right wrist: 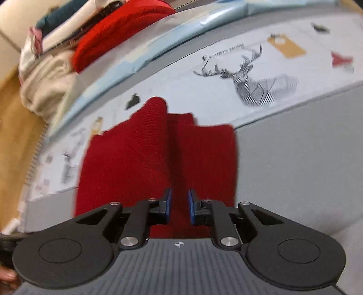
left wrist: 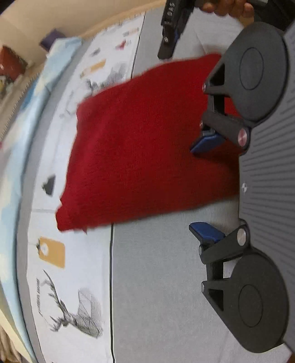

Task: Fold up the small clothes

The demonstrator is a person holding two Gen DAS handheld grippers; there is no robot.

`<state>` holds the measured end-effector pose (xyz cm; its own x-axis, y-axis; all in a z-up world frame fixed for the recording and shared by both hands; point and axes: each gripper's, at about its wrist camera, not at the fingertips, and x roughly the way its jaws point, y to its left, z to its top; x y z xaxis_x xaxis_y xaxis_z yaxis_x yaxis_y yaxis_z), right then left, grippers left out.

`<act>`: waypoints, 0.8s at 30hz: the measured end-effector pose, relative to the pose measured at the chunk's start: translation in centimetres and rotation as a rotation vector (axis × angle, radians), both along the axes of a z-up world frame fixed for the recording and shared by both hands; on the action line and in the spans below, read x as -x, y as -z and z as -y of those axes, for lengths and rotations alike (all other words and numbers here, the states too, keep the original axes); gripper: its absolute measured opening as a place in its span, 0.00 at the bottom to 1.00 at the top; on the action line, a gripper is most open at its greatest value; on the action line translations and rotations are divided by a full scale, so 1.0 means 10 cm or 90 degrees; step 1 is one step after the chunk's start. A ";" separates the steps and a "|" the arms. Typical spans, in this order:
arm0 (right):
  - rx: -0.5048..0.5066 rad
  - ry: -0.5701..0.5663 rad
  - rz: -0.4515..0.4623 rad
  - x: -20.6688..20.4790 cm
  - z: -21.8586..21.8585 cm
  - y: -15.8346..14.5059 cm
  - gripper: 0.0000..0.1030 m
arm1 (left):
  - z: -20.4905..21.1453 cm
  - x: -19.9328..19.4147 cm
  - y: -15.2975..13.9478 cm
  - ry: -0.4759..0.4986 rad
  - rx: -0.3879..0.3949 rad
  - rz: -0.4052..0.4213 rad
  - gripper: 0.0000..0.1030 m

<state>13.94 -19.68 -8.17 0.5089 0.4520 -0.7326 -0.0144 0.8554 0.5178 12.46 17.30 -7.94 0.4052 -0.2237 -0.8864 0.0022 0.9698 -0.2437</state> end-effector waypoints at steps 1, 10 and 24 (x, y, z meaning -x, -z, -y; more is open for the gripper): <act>-0.006 -0.007 0.005 0.04 0.00 -0.01 0.29 | 0.04 0.01 0.02 0.008 -0.001 -0.003 0.70; 0.189 -0.050 0.036 0.38 -0.08 -0.26 0.47 | 0.40 0.30 -0.32 0.037 -0.185 0.096 0.82; 0.211 -0.005 0.306 1.92 -0.06 -0.81 0.76 | 0.89 1.50 -1.13 -0.043 -0.192 0.263 0.95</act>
